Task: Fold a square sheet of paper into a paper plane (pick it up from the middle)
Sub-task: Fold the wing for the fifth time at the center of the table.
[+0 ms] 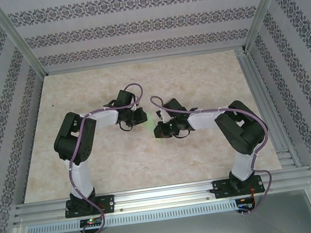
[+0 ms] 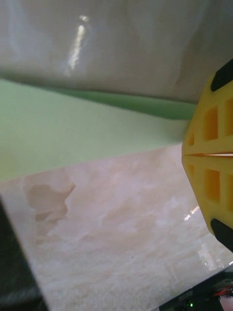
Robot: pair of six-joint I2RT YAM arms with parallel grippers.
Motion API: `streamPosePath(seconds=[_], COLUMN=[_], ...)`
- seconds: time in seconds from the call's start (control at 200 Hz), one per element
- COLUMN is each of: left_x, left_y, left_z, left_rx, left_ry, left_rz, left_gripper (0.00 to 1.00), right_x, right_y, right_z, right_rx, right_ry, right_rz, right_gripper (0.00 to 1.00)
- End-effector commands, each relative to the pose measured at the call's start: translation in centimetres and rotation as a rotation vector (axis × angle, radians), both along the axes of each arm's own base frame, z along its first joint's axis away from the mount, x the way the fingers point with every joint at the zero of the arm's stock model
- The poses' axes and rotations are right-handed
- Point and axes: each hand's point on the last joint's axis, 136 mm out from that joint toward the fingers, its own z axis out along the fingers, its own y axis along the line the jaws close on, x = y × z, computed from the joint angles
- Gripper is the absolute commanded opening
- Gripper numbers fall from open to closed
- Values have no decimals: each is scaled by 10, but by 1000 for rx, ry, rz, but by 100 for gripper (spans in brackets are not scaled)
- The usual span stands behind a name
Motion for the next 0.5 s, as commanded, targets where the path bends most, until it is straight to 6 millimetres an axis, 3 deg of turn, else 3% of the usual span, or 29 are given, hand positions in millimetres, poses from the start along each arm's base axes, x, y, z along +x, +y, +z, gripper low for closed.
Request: streamPosePath(seconds=[0.0,0.225,0.495], left_x=[-8,-11,-12], left_y=[11,12,20], left_z=[-27,-32,-41], left_rx=[58,60,104], left_ry=[35,49,69], left_rz=[16,19,50], left_gripper=[14,14,14], right_x=[11,19,-13], right_y=[10,13,-8], right_z=[6,-16,-26], right_rx=[25,-16,-75], right_ry=[2,49,105], right_rz=[14,4,50], right_gripper=[9,9,9])
